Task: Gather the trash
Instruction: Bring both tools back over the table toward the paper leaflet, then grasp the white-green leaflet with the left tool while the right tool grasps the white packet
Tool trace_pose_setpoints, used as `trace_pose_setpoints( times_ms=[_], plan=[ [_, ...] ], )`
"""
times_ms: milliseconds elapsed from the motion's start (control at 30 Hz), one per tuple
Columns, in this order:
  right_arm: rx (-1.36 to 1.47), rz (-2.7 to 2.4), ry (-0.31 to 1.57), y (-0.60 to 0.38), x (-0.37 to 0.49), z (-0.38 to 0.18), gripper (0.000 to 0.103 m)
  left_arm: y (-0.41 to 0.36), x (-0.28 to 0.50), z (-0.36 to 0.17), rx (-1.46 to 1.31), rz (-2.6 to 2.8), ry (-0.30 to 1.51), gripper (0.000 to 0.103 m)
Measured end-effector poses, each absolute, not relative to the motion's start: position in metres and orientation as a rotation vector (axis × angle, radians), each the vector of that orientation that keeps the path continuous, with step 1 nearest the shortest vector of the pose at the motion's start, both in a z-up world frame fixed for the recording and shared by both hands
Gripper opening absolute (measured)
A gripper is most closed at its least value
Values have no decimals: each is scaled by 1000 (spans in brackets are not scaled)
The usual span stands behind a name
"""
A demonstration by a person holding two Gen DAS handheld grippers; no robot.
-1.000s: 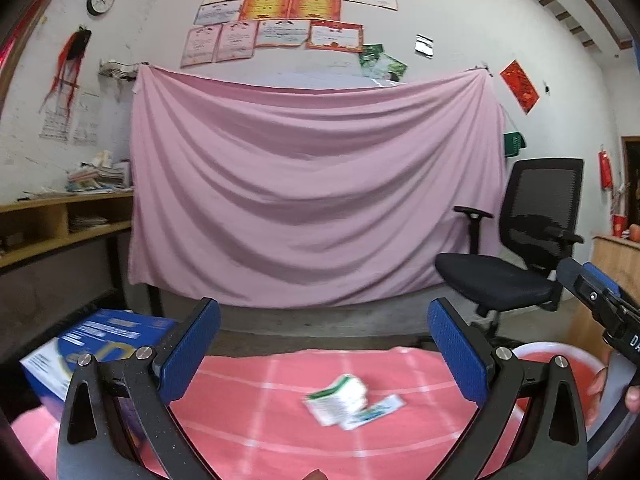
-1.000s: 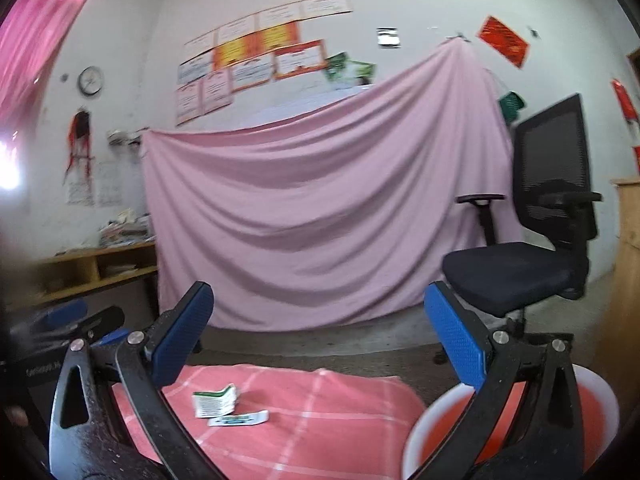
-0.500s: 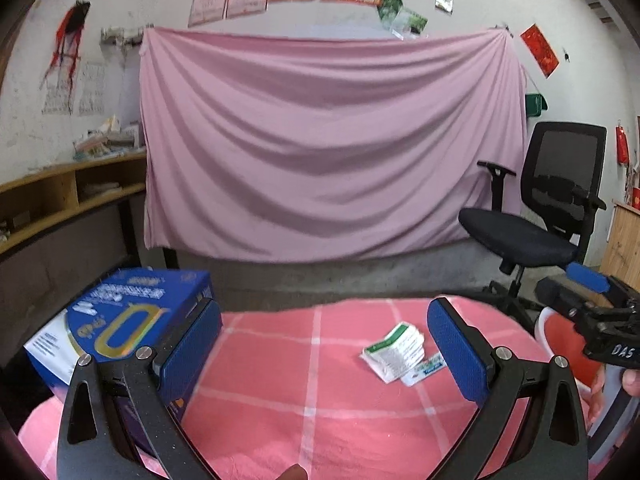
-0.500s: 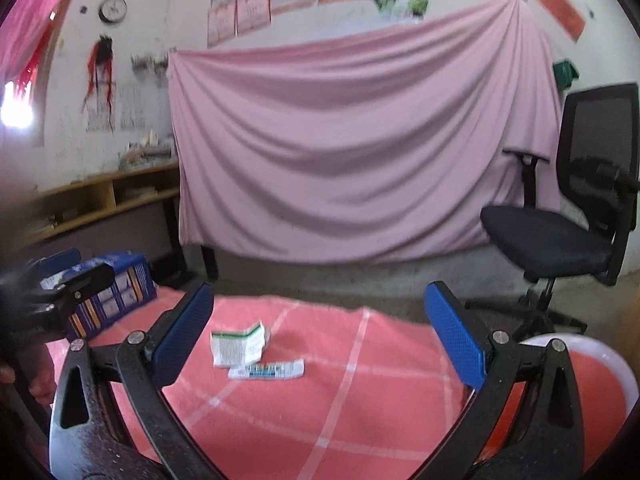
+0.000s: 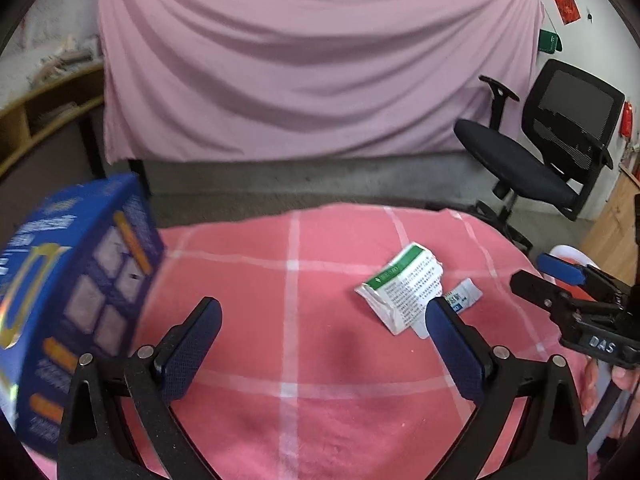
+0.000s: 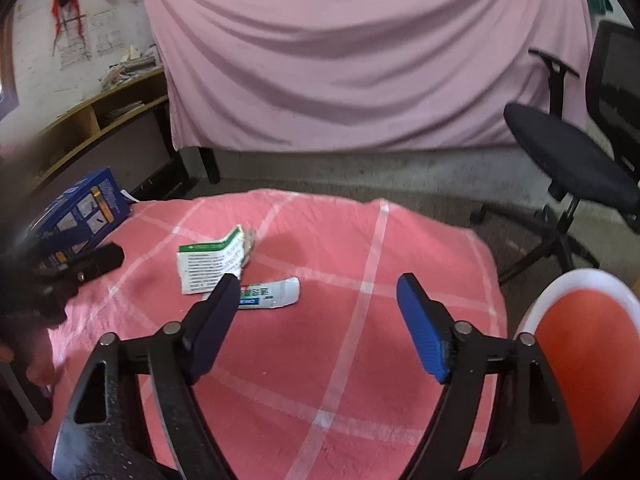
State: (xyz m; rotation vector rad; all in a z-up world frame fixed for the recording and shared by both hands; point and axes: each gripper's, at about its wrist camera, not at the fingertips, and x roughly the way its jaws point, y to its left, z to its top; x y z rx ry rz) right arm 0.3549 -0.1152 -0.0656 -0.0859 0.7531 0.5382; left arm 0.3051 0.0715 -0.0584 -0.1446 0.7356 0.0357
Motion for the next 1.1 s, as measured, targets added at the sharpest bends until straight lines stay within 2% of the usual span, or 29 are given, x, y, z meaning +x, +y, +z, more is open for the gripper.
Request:
trace_pose_setpoints(
  times_ms=[67,233,333,467,533,600,667,733,1067,1100],
  plan=[
    [-74,531,786,-117,363,-70,90,73,315,-61,-161,4,768,91],
    [-22,531,856,-122,378,-78,89,71,350,-67,-190,-79,867,67],
    [3,536,897,-125,385,-84,88,66,368,-70,-180,-100,925,58],
    [17,545,926,-126,389,-87,88,63,378,-69,-146,-119,947,53],
    [18,548,933,-125,390,-88,88,62,379,-69,-143,-150,949,34],
    [15,550,939,-123,391,-89,88,61,378,-69,-134,-155,945,33],
    [10,552,945,-123,391,-89,88,60,377,-69,-131,-158,943,31],
    [8,550,948,-122,391,-90,88,61,375,-70,-135,-152,937,23],
    [-12,577,978,-114,395,-93,89,70,349,-63,-215,-69,897,12],
    [-6,589,979,-112,395,-93,89,72,344,-61,-225,-49,890,0]
  ],
)
